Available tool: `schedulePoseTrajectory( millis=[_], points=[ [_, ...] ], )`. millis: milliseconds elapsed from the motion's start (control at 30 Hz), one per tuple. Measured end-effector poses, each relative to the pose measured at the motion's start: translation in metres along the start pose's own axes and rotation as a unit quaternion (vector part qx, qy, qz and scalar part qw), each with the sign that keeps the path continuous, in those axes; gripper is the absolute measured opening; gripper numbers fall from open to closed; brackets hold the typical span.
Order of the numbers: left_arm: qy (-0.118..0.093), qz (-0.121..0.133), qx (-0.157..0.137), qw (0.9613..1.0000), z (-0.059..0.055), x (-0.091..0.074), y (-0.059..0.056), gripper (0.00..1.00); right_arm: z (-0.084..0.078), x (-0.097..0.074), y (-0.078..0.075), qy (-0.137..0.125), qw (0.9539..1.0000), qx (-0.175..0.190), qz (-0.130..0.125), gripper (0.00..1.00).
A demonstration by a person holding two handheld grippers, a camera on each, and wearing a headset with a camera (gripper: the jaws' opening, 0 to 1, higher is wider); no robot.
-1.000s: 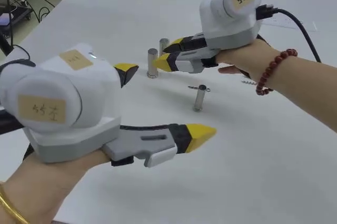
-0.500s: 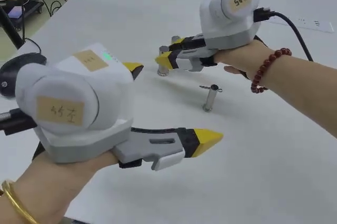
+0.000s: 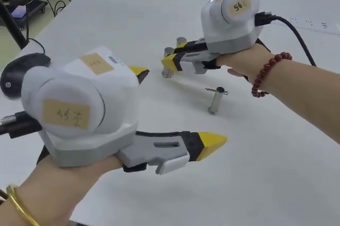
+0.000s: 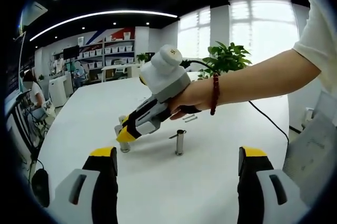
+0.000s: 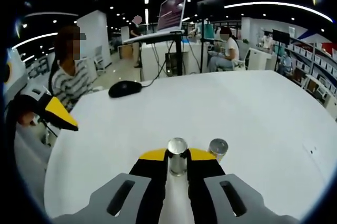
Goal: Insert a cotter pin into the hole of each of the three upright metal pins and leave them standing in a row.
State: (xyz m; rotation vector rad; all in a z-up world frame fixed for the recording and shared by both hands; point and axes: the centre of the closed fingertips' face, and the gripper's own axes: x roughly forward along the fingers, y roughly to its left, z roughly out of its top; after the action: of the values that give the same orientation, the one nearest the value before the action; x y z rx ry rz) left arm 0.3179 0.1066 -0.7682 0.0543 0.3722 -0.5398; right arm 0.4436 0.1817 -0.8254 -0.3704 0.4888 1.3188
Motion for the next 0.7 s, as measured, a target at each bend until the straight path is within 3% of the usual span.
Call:
schedulePoseTrajectory(
  millis=[367,700],
  points=[
    [0.000,0.003,0.003,1.0000,0.002,-0.001,0.001,0.94,0.000,-0.002,0.002,0.005,1.0000,-0.001,-0.005,0.13],
    [-0.001,0.009,0.009,0.9999,0.006,-0.008,0.003,0.94,0.006,-0.008,0.018,0.008,0.9998,-0.016,0.000,0.13]
  ],
)
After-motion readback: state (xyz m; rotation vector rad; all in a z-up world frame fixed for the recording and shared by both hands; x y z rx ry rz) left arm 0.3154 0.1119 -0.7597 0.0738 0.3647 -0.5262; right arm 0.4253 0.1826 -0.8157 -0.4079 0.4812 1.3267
